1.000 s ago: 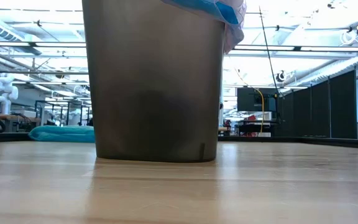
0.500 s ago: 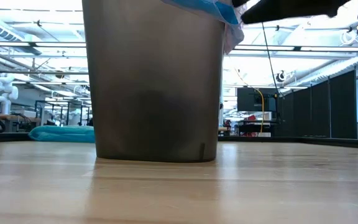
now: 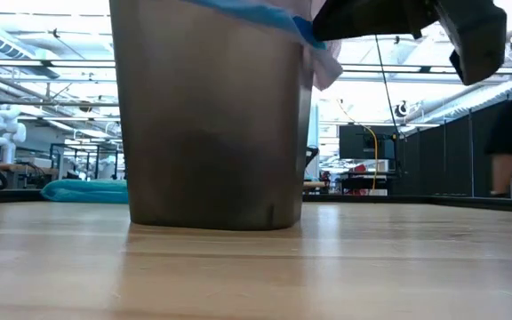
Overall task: Place trash/remove bag and relplace
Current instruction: Remove the trash bag from the trash bin and put it on the top right of the table
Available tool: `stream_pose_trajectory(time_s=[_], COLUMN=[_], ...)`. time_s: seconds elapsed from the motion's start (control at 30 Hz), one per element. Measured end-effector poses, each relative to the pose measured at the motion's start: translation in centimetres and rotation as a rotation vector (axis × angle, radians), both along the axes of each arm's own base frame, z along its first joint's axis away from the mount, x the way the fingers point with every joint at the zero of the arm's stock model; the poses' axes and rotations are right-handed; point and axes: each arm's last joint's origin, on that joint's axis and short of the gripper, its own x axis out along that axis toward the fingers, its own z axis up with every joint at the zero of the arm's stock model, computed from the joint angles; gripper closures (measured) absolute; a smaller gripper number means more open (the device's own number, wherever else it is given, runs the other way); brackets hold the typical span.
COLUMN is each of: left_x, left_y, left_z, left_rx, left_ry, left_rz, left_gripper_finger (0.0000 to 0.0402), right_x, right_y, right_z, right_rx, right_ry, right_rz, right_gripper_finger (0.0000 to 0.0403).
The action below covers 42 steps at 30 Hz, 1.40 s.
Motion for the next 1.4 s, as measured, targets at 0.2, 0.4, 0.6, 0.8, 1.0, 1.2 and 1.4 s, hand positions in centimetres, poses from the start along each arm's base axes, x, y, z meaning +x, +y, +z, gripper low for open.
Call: stream_pose_trajectory(time_s=[0.2, 0.4, 0.6, 0.8, 1.0, 1.2, 1.4], left_x=[0.0, 0.0, 0.0, 0.0, 0.1, 0.5, 0.6], left_y=[0.0, 0.0, 0.0, 0.0, 0.0, -0.5, -0.8], left_z=[0.0, 0.0, 0.0, 0.0, 0.0, -0.4, -0.3], left_rx=[-0.002, -0.002, -0.003, -0.006, -0.009, -0.006, 0.000], left_ry=[-0.002, -0.002, -0.002, -0.004, -0.005, -0.001, -0.011], left_rz=[0.001, 0.001, 0.001, 0.003, 0.004, -0.007, -0.009], left_gripper_finger=[0.0402, 0.0402, 0.0402, 0.0402, 0.0402, 0.0402, 0.0402], right_x=[-0.4, -0.8, -1.8, -3.2, -3.0, -1.1, 0.9], right_y=[0.2, 1.1, 1.5, 0.7, -1.4, -4.4, -7.7], right_z=[0.4, 3.3, 8.1, 11.9, 14.9, 15.6, 15.4], right_rx=[-0.087, -0.102, -0.025, 0.059, 0.169, 0.226, 0.317], right_ry=[-0.030, -0.067, -0.157, -0.239, -0.341, -0.355, -0.349], right_rz=[-0.044, -0.026, 0.000, 0.010, -0.053, -0.078, -0.078], right_gripper_finger=[0.0402, 0.0403, 0.0403, 0.0403, 0.0403, 0.0403, 0.0403])
